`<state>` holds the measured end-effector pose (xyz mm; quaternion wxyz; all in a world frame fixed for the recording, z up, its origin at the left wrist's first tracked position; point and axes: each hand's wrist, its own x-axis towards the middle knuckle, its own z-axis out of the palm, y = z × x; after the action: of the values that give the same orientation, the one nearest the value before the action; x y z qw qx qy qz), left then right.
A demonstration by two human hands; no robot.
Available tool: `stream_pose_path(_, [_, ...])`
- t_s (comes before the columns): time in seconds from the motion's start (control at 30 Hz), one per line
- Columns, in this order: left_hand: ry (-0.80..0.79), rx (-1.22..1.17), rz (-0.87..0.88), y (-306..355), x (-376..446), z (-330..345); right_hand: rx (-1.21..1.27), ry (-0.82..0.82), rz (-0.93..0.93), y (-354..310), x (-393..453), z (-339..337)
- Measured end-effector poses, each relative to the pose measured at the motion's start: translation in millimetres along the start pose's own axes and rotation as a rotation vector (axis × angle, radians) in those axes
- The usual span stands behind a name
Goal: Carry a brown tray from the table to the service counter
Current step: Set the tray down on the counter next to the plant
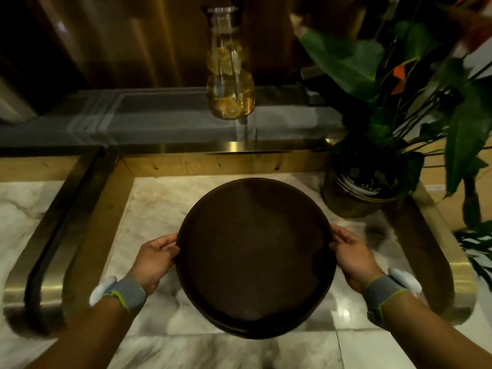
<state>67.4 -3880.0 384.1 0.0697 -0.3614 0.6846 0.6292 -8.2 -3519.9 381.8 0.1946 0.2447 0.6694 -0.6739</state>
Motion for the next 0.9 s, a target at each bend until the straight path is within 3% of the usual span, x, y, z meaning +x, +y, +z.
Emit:
stream_pose_path(0.7, [0.029,0.093,0.122,-47,16,11,-0.229,0.149,-0.103,68,31,8])
stream_pose_path(0.9, [-0.001,0.048,0.079,-50,22,6,-0.16,0.16,-0.064,61,28,15])
